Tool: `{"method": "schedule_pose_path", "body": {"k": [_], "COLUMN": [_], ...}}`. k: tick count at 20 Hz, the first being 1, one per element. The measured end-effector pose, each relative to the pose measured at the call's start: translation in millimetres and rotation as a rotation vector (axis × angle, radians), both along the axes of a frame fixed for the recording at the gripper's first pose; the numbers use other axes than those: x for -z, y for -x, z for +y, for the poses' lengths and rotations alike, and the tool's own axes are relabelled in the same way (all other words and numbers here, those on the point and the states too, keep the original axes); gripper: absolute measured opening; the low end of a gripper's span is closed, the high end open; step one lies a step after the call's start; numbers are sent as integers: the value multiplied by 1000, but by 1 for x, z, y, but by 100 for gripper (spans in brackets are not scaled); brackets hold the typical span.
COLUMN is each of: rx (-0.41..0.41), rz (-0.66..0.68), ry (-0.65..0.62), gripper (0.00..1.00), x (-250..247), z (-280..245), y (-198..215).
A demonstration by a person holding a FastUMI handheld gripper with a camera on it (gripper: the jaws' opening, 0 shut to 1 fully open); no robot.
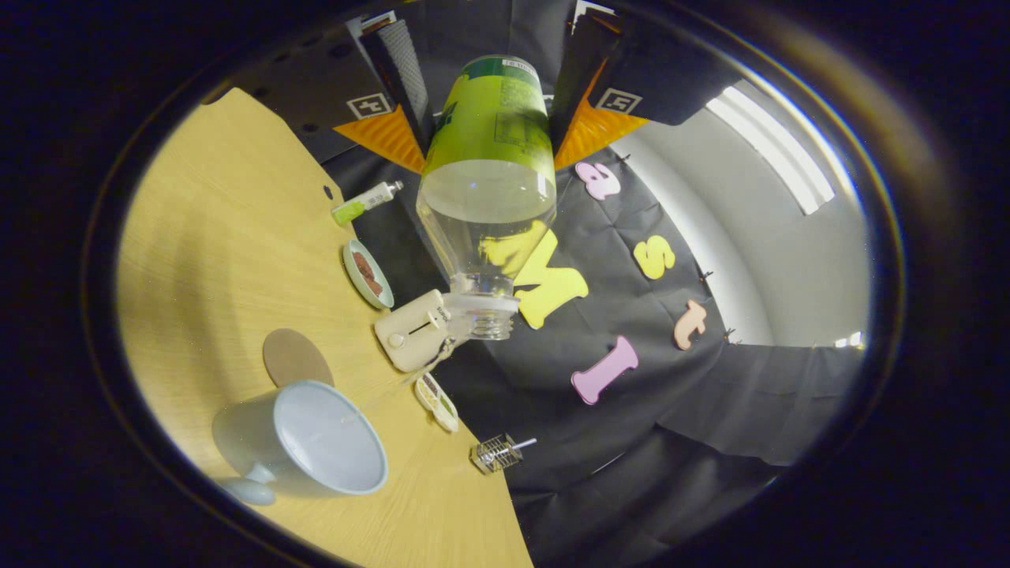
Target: Take the bottle from table, then pour the juice into the cup, finally place the bottle on the coaster
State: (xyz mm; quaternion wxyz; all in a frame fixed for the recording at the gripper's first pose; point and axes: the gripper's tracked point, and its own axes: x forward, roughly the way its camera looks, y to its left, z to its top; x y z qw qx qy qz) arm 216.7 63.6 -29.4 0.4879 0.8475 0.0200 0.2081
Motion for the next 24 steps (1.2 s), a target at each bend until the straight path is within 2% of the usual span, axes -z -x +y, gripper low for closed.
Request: {"method": "schedule_pose_path", "body": {"k": [13,24], "rx": [-3,28], "rz": [-49,-89], "ry": [-154,-274], "gripper": [78,78], "x": [-47,-77], "z": [-13,-33], "y": [6,8]}}
